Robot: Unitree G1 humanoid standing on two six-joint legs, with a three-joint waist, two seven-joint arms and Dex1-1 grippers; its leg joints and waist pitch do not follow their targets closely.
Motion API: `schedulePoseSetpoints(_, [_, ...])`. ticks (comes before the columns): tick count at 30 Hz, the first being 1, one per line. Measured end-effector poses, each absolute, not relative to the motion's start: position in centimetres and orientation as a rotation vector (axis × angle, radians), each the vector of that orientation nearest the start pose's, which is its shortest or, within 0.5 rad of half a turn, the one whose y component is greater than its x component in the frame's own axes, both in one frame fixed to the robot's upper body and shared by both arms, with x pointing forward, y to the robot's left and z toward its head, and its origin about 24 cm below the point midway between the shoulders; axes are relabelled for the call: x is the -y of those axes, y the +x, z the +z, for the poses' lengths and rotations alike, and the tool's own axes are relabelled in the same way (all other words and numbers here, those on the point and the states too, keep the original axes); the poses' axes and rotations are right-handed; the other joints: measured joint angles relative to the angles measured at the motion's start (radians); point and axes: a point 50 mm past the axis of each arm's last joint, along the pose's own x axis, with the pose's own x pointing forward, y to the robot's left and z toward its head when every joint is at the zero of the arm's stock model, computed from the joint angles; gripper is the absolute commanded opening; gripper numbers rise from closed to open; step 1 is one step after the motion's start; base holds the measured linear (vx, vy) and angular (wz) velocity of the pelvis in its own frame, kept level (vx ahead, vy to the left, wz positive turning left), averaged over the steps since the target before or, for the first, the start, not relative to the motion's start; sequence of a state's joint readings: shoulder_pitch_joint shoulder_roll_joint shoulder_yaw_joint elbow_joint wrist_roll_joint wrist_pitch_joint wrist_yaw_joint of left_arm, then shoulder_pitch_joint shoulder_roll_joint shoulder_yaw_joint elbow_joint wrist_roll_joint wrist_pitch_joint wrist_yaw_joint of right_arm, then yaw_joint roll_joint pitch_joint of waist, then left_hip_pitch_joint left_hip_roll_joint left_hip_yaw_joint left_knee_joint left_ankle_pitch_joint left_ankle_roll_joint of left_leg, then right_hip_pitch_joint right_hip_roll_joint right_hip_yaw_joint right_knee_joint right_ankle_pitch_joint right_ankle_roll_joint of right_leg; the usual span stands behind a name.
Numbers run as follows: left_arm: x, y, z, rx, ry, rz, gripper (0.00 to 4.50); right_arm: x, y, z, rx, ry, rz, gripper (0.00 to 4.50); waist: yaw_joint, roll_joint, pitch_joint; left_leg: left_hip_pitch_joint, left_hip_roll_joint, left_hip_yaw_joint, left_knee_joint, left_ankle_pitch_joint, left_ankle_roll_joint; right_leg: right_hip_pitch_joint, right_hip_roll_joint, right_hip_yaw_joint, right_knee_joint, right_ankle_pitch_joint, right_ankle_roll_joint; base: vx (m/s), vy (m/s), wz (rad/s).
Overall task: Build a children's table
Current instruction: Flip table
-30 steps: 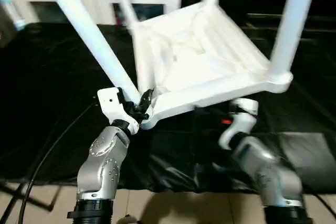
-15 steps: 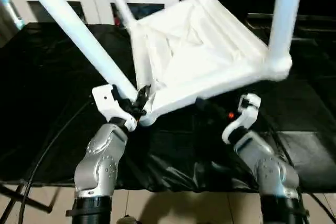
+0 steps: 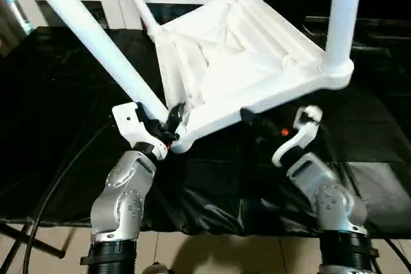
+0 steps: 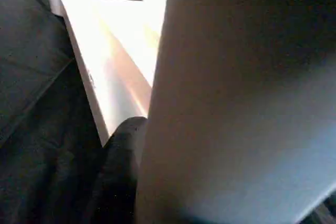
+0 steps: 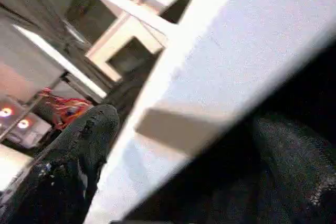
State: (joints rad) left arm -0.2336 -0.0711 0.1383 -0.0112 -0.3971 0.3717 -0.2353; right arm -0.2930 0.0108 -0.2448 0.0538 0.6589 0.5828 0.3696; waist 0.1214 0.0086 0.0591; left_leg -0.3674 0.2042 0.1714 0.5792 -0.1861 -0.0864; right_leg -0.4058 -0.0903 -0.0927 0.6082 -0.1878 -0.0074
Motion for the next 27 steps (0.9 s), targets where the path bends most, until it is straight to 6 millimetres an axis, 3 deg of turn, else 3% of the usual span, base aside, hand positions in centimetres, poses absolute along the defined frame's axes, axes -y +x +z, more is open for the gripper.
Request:
schedulePoseSetpoints(6, [-12.2,29.1,7.4,-0.085,-0.486,-0.340,2.17,14.0,30.3,7.5,-0.157,0.773,0.461,4.50,0.024,0.001,-0.001,0.000,0.000,0.000,0.005,0.000,0.000,0.000,-0.001,0.000,0.003,0.000,0.000,0.000,0.000,0.00])
schedulePoseSetpoints(16, [-11.9,28.7,7.2,-0.092,-0.478,-0.380,2.17,14.0,33.7,6.7,-0.196,0.894,0.366,4.50,0.018,0.000,-0.002,0.000,0.000,0.001,0.010,0.000,0.000,0.001,-0.002,0.001,0.005,0.001,0.003,0.000,0.000,0.00])
schedulePoseSetpoints(17, [-11.9,28.7,7.2,-0.090,-0.478,-0.384,2.17,14.1,33.8,6.6,-0.195,0.920,0.355,4.22,0.018,0.000,-0.003,0.001,0.001,0.001,0.010,0.000,0.000,0.001,-0.001,0.001,0.005,0.001,0.002,0.000,0.000,0.00])
schedulePoseSetpoints(20, [-11.8,28.7,7.3,-0.086,-0.476,-0.390,2.17,14.2,34.3,6.7,-0.187,0.973,0.344,4.12,0.014,-0.001,-0.003,0.001,0.001,0.001,0.009,0.000,0.000,0.001,-0.001,0.001,0.006,0.003,0.000,0.000,0.000,0.00])
schedulePoseSetpoints(27, [-11.9,28.7,7.3,-0.086,-0.470,-0.388,2.17,14.0,34.7,6.3,-0.194,1.024,0.360,3.34,0.006,-0.006,-0.005,0.001,0.001,0.001,0.010,0.001,0.000,0.001,-0.001,0.001,0.006,0.004,-0.001,0.000,0.000,0.00])
